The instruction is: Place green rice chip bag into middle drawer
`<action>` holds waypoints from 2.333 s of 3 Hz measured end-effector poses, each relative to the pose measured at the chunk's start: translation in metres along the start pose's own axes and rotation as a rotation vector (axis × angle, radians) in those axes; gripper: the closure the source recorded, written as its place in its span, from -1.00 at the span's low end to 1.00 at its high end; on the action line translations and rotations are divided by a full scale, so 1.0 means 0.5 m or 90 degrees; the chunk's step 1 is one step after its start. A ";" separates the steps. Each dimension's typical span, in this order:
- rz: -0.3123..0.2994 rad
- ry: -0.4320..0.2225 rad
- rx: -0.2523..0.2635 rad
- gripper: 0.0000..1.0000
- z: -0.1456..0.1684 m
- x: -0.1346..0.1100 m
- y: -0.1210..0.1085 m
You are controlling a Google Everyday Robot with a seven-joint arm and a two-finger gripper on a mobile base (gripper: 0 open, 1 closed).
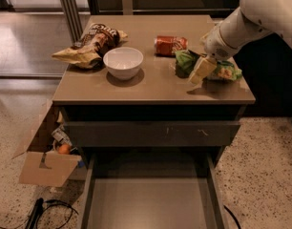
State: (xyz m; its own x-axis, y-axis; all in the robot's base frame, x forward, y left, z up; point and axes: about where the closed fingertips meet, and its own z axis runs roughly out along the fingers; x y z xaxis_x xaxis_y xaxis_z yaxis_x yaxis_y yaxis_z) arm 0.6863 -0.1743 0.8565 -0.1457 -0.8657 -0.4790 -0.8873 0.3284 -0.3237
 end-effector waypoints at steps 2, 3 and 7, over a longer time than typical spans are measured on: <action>0.000 0.000 0.000 0.26 0.000 0.000 0.000; 0.000 0.000 0.000 0.72 0.000 0.000 0.000; 0.001 -0.004 -0.015 1.00 -0.067 -0.036 -0.026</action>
Offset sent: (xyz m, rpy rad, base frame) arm 0.0000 0.0000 0.0000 0.0000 0.0000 0.0000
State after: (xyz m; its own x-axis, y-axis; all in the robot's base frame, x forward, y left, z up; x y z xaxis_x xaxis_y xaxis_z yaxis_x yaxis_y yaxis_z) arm 0.6859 -0.1759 0.8966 -0.1438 -0.8628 -0.4846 -0.8976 0.3200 -0.3033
